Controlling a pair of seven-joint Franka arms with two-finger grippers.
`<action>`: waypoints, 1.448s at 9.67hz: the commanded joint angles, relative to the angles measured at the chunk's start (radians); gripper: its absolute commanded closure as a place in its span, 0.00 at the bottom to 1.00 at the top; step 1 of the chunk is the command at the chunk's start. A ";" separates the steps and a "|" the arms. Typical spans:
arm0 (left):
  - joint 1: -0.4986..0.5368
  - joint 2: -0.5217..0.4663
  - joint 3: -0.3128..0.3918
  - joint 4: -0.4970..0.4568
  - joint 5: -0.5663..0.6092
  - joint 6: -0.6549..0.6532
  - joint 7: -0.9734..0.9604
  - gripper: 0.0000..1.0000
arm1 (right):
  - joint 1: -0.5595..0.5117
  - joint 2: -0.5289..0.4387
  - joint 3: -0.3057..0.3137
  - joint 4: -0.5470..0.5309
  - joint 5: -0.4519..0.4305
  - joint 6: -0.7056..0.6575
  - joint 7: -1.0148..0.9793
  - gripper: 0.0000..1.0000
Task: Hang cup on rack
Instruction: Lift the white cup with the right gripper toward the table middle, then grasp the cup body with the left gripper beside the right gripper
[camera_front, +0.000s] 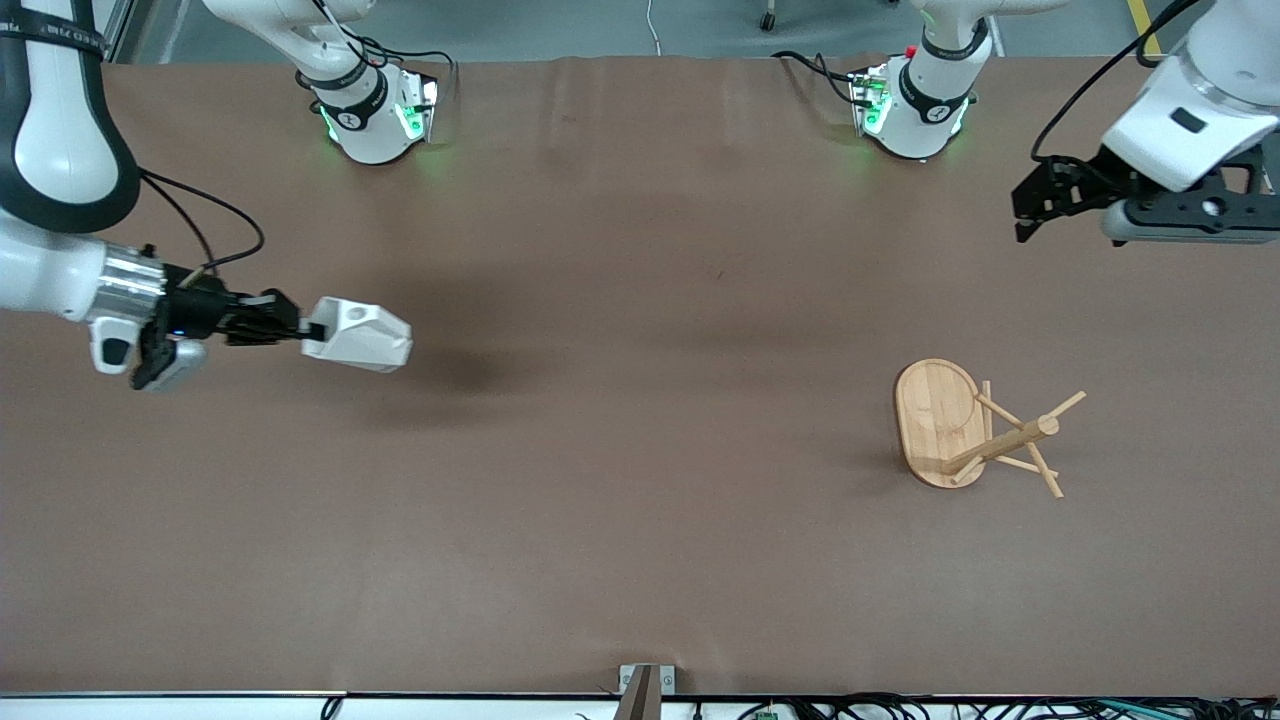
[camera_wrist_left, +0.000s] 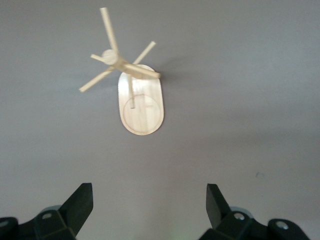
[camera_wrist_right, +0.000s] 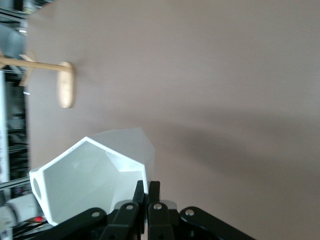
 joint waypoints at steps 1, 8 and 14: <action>-0.061 0.094 -0.048 0.053 -0.009 0.010 0.043 0.00 | -0.002 -0.001 0.095 0.011 0.227 0.002 0.002 1.00; -0.117 0.203 -0.243 0.098 -0.043 0.108 0.444 0.00 | 0.013 0.193 0.355 0.145 0.636 0.010 0.004 1.00; -0.118 0.214 -0.383 0.159 -0.042 0.127 0.547 0.00 | 0.033 0.256 0.454 0.188 0.740 0.007 0.007 1.00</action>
